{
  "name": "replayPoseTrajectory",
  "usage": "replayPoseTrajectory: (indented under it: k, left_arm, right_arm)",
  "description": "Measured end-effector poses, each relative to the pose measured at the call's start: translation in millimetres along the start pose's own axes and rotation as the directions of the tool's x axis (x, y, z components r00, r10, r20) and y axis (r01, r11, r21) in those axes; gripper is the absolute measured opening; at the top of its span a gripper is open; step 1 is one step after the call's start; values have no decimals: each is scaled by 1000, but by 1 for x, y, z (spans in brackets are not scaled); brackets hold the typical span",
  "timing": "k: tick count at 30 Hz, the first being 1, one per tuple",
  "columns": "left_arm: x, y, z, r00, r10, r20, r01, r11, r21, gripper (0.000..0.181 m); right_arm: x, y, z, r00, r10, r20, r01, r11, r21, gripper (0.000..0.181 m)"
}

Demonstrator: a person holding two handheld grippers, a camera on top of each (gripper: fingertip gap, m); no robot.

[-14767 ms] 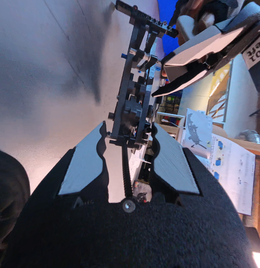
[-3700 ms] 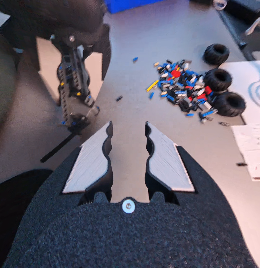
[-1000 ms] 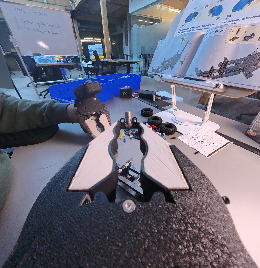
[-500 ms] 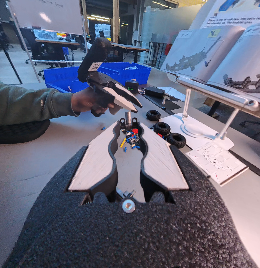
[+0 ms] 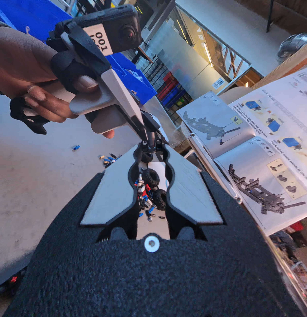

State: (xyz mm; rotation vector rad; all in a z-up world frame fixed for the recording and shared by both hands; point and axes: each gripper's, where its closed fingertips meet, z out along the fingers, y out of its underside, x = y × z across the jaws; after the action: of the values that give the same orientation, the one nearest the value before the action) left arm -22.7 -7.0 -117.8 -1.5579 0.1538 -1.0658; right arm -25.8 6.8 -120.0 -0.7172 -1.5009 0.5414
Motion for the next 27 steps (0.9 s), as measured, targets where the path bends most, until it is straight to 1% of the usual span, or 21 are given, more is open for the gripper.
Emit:
replayPoseTrajectory:
  k: [3,5,6,8,10,11,13,14,15,16,18,21,23,27]
  left_arm:
    - [4,8,7,999,-24,-29,23,1000,-7,20]
    - [2,13,9,1000,0,-10,0,1000,-20,7]
    - [2,14,9,1000,23,-8,-23,999,-29,7]
    - [0,18,9,995,99,14,-98,993,-61,7]
    - [1,22,6,972,236,19,-232,965,-126,7]
    - [1,21,3,949,316,25,-309,940,-147,7]
    - [1,24,-3,882,471,25,-455,864,-216,7]
    - [3,28,-5,842,539,5,-522,817,-245,7]
    - [7,33,-7,804,594,-26,-577,770,-272,7]
    - [10,39,-8,768,638,-57,-623,723,-299,7]
    - [14,51,-8,715,690,-116,-680,647,-345,7]
    - [17,68,-7,686,704,-184,-707,584,-399,7]
    - [14,78,-6,661,722,-205,-721,535,-441,7]
    - [12,89,-5,643,730,-230,-728,490,-479,7]
  right_arm:
    - [-10,-3,-2,995,-90,-34,90,996,-7,23]
    - [-14,-5,-4,991,-119,-58,119,993,6,23]
    - [-14,-5,-5,990,-128,-64,128,992,1,23]
    - [-17,-3,-5,997,-75,-33,75,997,13,23]
    - [-23,-7,-11,992,87,90,-93,994,62,25]
    - [-25,-11,-16,968,186,169,-202,976,82,31]
    - [-24,-16,-25,894,331,303,-371,925,83,33]
    - [-22,-15,-27,865,371,337,-416,907,70,33]
    - [-26,-12,-30,843,382,379,-429,902,44,32]
    - [-34,-8,-32,817,382,432,-425,905,4,30]
    - [-49,-1,-35,790,366,492,-396,917,-44,24]
    - [-63,2,-35,785,332,523,-357,932,-56,19]
    - [-70,1,-37,773,316,550,-337,939,-66,15]
    - [-79,6,-38,787,257,561,-256,963,-82,8]
